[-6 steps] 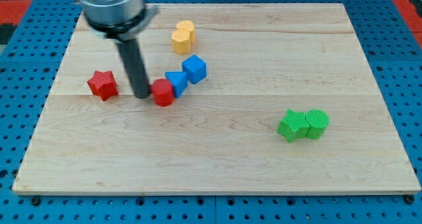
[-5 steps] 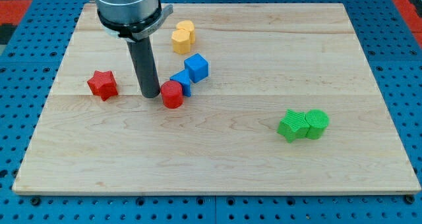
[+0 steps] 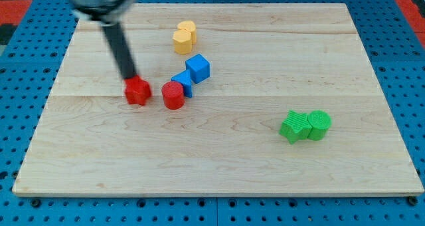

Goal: Slide the red star into the left side of the red circle

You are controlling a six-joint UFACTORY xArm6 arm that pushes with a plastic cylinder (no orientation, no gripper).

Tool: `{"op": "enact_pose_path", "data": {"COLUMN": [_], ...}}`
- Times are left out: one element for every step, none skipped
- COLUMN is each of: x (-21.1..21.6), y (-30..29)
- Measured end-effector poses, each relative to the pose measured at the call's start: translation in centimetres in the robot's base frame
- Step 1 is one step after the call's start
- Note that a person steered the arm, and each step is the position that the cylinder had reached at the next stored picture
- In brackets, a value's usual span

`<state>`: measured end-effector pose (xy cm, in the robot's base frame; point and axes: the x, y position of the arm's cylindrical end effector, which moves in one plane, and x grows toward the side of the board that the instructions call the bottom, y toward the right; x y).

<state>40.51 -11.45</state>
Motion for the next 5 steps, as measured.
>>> {"op": "enact_pose_path", "data": {"x": [0.0,0.8,4.0,6.3,6.3], "y": [-1.2,-1.5,-4.3,-2.7,1.2]}}
